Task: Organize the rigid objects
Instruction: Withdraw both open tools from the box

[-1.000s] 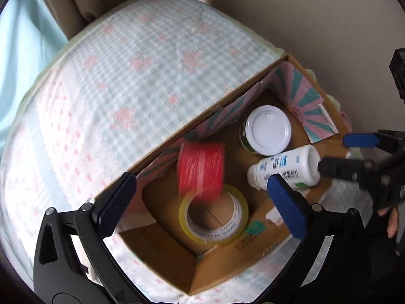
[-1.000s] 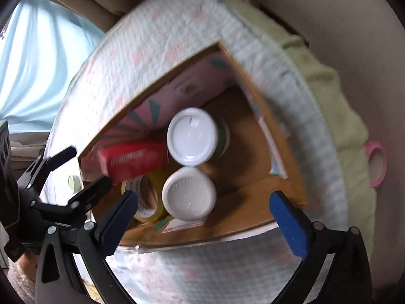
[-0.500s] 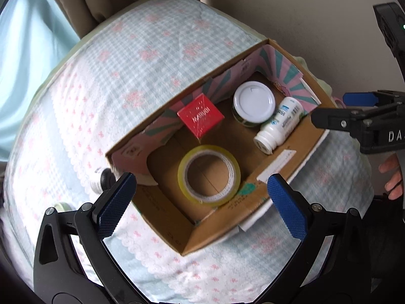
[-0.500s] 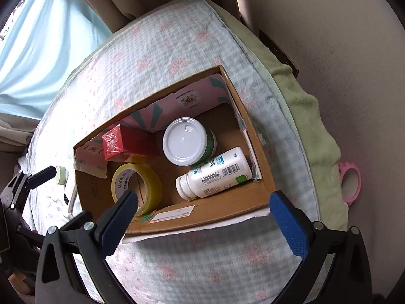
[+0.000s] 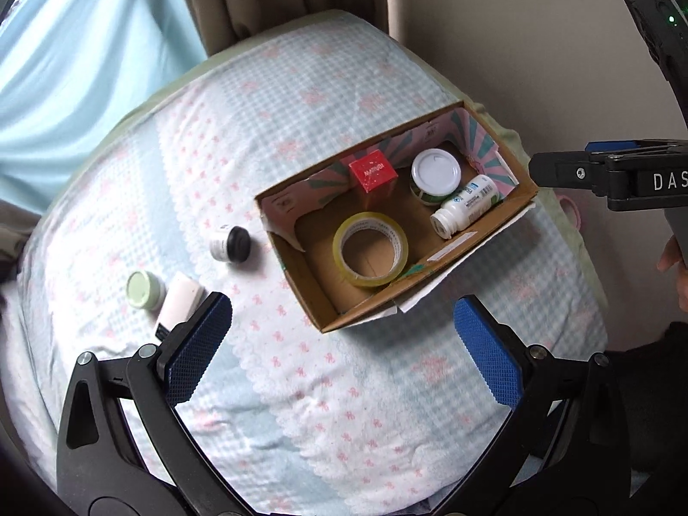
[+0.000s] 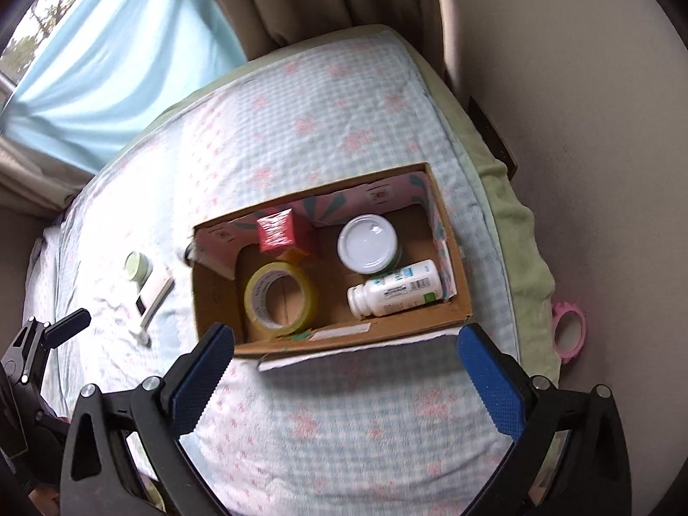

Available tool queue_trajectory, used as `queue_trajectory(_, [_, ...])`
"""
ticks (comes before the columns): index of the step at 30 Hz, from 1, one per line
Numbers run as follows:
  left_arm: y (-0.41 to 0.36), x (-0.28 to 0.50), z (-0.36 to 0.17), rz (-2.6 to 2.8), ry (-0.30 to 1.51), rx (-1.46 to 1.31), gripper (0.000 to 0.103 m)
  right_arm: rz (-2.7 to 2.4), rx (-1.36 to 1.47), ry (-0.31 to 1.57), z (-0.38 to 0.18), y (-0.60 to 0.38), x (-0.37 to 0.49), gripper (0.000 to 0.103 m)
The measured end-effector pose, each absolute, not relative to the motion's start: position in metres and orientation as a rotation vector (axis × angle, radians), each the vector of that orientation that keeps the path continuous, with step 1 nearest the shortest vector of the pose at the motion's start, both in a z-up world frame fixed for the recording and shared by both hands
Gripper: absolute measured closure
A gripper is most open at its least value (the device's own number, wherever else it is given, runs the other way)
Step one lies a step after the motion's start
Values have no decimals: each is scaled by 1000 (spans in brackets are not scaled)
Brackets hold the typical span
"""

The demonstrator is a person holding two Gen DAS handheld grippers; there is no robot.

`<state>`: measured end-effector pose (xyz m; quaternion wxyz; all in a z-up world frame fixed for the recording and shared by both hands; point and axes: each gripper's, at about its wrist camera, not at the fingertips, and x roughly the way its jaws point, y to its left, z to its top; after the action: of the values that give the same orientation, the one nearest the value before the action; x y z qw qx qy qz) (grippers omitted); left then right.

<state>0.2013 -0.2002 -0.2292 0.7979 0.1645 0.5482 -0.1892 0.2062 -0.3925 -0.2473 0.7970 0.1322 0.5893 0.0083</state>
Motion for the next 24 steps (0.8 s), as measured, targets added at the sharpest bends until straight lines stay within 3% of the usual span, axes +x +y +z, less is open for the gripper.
queue_trajectory(11, [-72,146,-213,-147,1148,166,0,129,123,1166,-196,-313,190,0])
queue_trajectory(24, [71,111,-211,26,1114,-6,0,337,-32,1129,-187,-188,201,0])
